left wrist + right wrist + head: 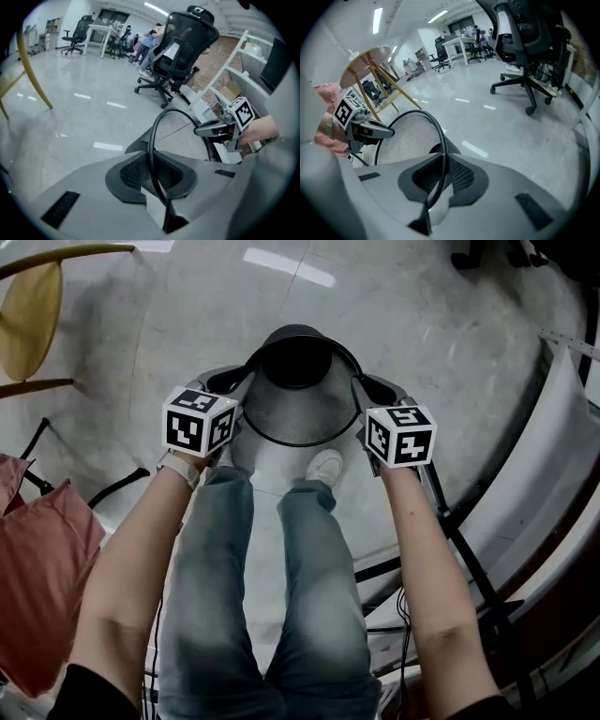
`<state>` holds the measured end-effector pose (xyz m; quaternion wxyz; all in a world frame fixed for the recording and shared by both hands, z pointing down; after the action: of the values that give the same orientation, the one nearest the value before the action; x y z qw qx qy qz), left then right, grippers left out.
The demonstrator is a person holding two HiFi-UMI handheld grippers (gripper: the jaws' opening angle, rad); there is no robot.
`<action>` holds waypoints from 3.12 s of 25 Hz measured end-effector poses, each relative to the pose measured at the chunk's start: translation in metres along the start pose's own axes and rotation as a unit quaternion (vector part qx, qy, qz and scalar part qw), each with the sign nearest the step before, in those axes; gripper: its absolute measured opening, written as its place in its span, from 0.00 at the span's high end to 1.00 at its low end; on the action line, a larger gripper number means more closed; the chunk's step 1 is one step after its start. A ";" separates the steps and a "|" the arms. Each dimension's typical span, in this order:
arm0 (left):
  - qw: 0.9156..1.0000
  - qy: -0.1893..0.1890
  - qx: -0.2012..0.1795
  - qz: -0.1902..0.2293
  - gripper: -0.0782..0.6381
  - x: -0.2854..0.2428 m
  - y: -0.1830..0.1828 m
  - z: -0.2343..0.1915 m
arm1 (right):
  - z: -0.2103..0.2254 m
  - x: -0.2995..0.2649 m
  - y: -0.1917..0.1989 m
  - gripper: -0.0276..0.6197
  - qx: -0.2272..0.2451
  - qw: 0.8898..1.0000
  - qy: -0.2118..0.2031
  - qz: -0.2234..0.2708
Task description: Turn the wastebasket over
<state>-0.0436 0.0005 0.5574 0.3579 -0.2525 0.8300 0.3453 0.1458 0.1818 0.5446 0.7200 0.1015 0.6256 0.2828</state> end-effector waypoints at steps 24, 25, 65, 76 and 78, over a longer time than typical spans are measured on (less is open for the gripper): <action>0.988 -0.006 -0.152 -0.025 0.73 0.019 0.099 -0.011 | -0.052 -0.046 0.071 0.85 0.173 0.982 -0.055 -0.059; 0.987 -0.008 -0.156 -0.039 0.73 0.015 0.106 -0.014 | -0.054 -0.049 0.076 0.84 0.186 0.979 -0.060 -0.064; 0.875 0.069 0.475 0.068 0.50 0.080 0.148 0.014 | -0.038 -0.047 -0.087 0.42 0.245 0.951 -0.145 -0.122; 0.778 0.053 0.610 0.140 0.49 0.013 0.147 -0.002 | -0.038 -0.153 -0.148 0.36 0.326 0.896 -0.241 -0.183; 0.765 0.046 0.625 0.147 0.49 -0.004 0.149 -0.004 | -0.032 -0.171 -0.151 0.36 0.327 0.889 -0.256 -0.193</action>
<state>-0.1417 0.0926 0.6207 0.3430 0.1367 0.9045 -0.2132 0.1479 -0.0398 0.6071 0.8216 0.2771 0.4838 -0.1186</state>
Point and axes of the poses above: the fingertips, and each gripper's own axes: x backward along the fingers, z to its right, y out of its underside, the point moved 7 cm from there along x, backward along the fingers, and after that the axes turned 9 degrees about x, right-handed, at the moved point
